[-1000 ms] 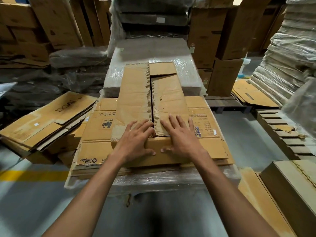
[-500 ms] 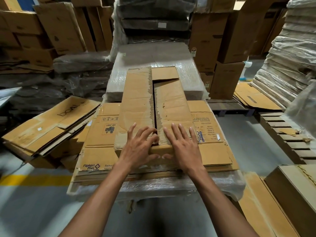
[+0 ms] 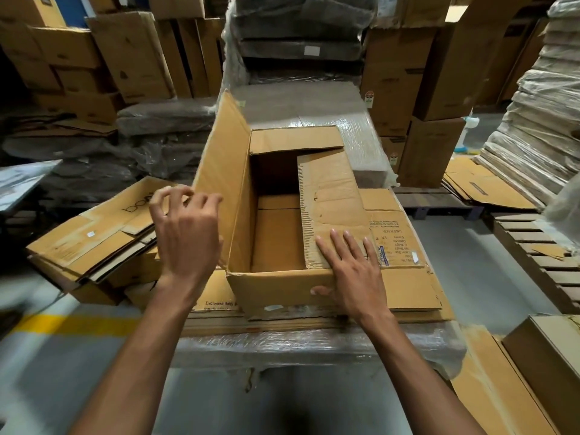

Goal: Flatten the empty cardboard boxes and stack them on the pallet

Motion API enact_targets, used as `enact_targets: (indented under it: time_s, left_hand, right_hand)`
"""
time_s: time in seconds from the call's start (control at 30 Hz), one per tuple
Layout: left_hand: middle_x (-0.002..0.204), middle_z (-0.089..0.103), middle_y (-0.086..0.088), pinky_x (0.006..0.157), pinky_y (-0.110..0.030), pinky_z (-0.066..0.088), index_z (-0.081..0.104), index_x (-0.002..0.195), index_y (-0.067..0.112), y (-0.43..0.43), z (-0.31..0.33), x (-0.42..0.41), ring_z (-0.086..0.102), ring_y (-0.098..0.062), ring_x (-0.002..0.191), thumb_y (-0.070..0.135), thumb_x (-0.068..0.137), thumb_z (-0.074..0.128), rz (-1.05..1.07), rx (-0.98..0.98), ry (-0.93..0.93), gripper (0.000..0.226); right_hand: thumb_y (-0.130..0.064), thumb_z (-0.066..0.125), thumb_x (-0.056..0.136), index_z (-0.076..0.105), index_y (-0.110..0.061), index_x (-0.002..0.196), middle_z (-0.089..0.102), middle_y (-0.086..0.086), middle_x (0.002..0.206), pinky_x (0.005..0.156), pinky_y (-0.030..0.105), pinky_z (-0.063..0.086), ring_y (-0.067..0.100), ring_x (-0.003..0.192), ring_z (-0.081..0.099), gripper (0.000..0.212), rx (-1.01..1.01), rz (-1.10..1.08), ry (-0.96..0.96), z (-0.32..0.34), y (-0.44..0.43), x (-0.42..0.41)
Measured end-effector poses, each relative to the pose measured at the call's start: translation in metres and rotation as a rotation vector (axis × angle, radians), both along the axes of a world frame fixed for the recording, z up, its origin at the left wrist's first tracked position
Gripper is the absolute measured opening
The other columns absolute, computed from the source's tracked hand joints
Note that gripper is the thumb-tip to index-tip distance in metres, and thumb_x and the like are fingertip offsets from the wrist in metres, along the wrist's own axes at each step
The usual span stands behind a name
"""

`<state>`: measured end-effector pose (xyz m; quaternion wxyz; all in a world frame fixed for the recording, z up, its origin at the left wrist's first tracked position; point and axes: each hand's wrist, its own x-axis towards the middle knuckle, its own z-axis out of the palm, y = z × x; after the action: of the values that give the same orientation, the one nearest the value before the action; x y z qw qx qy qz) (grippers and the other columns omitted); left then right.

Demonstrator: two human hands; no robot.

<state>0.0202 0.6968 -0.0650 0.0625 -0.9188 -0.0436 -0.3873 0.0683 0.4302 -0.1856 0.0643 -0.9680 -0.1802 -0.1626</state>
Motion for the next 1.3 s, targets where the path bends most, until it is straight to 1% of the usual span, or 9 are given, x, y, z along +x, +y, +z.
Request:
enact_targets:
  time_s: [0.27,0.37,0.5,0.6,0.7,0.77,0.9,1.13,1.3]
  left_hand:
    - [0.148,0.051,-0.01,0.115,-0.064,0.015,0.044,0.147,0.011,0.019,-0.063,0.022,0.034,-0.039,0.142,0.058,0.101,0.04,0.229,-0.359,0.583,0.066]
    - [0.15,0.048,-0.015,0.112,-0.065,0.033,0.03,0.154,0.009,0.018,-0.085,0.031,0.045,-0.041,0.135,0.065,0.096,0.046,0.18,-0.669,0.687,0.082]
    - [0.14,0.056,-0.016,0.09,-0.042,0.055,0.029,0.157,0.01,0.008,-0.085,0.031,0.063,-0.027,0.11,0.033,0.104,0.053,0.049,-0.965,0.68,0.063]
    - [0.123,0.065,-0.013,0.096,-0.047,0.052,0.058,0.131,0.012,0.007,-0.089,0.033,0.062,-0.029,0.106,0.026,0.105,0.048,0.006,-1.036,0.629,0.031]
    - [0.103,0.068,-0.007,0.09,-0.044,0.053,0.066,0.107,0.015,0.006,-0.09,0.034,0.063,-0.028,0.097,0.025,0.104,0.05,-0.036,-1.092,0.583,0.019]
    - [0.098,0.068,-0.005,0.087,-0.042,0.052,0.069,0.107,0.017,0.007,-0.088,0.031,0.062,-0.028,0.095,0.028,0.103,0.051,-0.059,-1.111,0.546,0.021]
    - [0.104,0.074,-0.002,0.088,-0.046,0.057,0.068,0.117,0.024,0.021,-0.102,0.019,0.068,-0.023,0.097,0.051,0.092,0.057,-0.222,-1.293,0.556,0.038]
    - [0.137,0.064,0.007,0.102,-0.036,0.048,0.057,0.142,0.031,0.044,-0.126,0.006,0.061,-0.011,0.123,0.088,0.068,0.059,-0.562,-1.637,0.531,0.093]
    - [0.12,0.069,0.004,0.093,-0.038,0.055,0.063,0.125,0.03,0.04,-0.105,0.036,0.068,-0.021,0.111,0.049,0.1,0.056,-0.493,-1.577,0.362,0.032]
  right_hand:
    - [-0.075,0.07,0.072,0.014,-0.037,0.162,0.017,0.003,0.168,0.126,0.053,0.006,0.026,0.156,0.013,0.113,0.001,-0.007,-0.008,-0.001,-0.001,0.0]
    - [-0.076,0.072,0.07,0.016,-0.036,0.162,0.019,0.003,0.168,0.126,0.052,0.008,0.027,0.156,0.017,0.114,0.007,-0.005,-0.016,-0.001,0.0,0.0]
    - [-0.082,0.061,0.073,0.014,-0.037,0.162,0.009,0.0,0.17,0.126,0.051,-0.002,0.023,0.157,0.008,0.111,0.014,0.028,0.059,0.01,0.002,-0.004]
    - [-0.075,0.039,0.09,0.038,-0.031,0.155,0.03,-0.004,0.165,0.127,0.048,-0.004,0.013,0.154,0.019,0.079,0.228,0.122,0.1,0.033,0.025,-0.008]
    - [-0.06,0.042,0.101,0.061,-0.022,0.137,0.059,-0.001,0.143,0.124,0.043,0.023,0.015,0.138,0.046,0.055,0.329,0.24,0.163,0.053,0.085,-0.005]
    - [-0.055,0.042,0.103,0.069,-0.018,0.118,0.072,0.005,0.118,0.102,0.045,0.05,0.023,0.11,0.064,0.048,0.402,0.21,0.32,0.066,0.132,0.002]
    - [-0.054,0.051,0.101,0.072,-0.008,0.104,0.07,0.011,0.103,0.083,0.04,0.055,0.029,0.093,0.067,0.051,0.566,0.063,0.66,0.065,0.192,0.03]
    - [-0.017,0.058,0.098,0.061,-0.01,0.077,0.073,0.011,0.1,0.081,0.046,0.061,0.03,0.087,0.07,0.022,0.436,0.028,0.58,0.074,0.213,0.047]
    - [-0.019,0.061,0.096,0.064,-0.01,0.095,0.07,0.006,0.102,0.083,0.044,0.059,0.025,0.087,0.068,0.01,0.293,0.095,0.473,0.131,0.2,0.063]
